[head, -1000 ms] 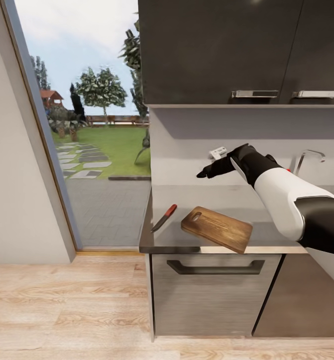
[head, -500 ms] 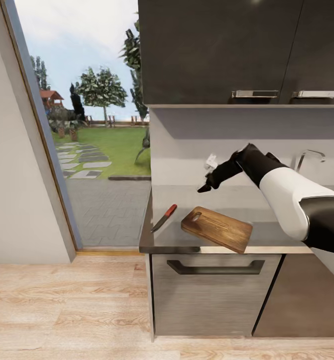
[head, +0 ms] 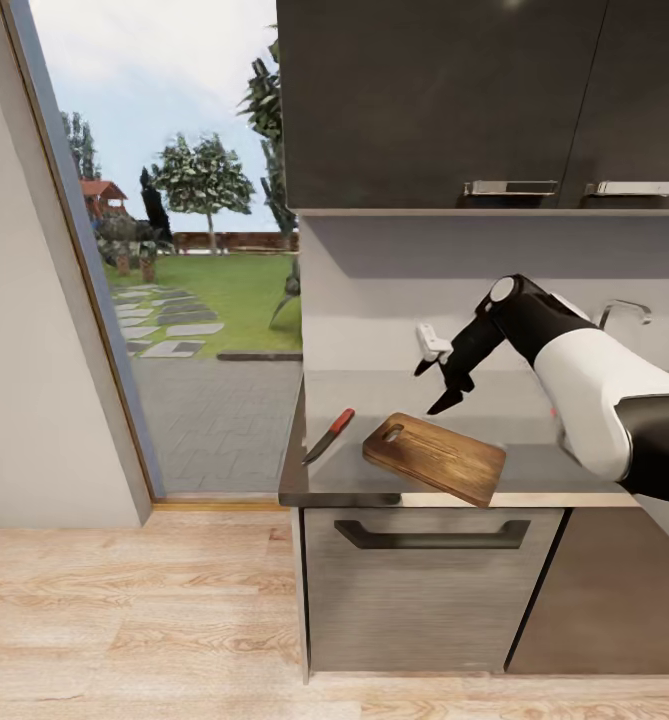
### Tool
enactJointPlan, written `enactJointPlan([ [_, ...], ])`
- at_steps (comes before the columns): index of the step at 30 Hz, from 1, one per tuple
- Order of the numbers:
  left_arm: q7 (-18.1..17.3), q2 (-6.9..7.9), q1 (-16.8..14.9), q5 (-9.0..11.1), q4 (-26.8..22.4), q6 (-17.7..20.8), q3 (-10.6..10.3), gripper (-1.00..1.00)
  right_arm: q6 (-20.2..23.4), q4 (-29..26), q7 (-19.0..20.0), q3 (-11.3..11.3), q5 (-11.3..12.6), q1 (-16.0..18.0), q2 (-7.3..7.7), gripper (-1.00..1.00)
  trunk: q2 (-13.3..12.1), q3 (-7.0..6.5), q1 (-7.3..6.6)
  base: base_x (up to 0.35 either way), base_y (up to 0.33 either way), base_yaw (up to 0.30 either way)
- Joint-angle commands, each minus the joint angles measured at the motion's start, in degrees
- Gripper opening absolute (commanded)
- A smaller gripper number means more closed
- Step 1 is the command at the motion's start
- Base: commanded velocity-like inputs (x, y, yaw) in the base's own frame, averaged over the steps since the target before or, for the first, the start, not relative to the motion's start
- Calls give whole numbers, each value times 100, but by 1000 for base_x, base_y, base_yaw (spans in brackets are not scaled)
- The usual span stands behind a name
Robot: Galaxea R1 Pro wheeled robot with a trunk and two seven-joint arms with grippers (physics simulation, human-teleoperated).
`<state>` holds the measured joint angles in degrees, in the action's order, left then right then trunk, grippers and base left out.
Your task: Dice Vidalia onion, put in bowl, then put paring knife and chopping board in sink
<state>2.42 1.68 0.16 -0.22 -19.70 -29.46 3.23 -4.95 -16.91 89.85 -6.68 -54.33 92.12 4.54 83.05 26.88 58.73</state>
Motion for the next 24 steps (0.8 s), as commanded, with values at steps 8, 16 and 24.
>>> enactJointPlan([
  [8,12,76,2,0,6,5,2,100,-133,-80,15,-34,-6,5,-30,100,3,5,0,1,0,0],
  [16,20,212,2,44,200,12,19,100,-130,-77,15,-51,-5,1,-259,100,3,5,0,166,0,0],
  [24,21,330,2,48,236,7,21,100,-148,1,-24,-61,-31,3,-486,100,3,5,0,261,0,0],
])
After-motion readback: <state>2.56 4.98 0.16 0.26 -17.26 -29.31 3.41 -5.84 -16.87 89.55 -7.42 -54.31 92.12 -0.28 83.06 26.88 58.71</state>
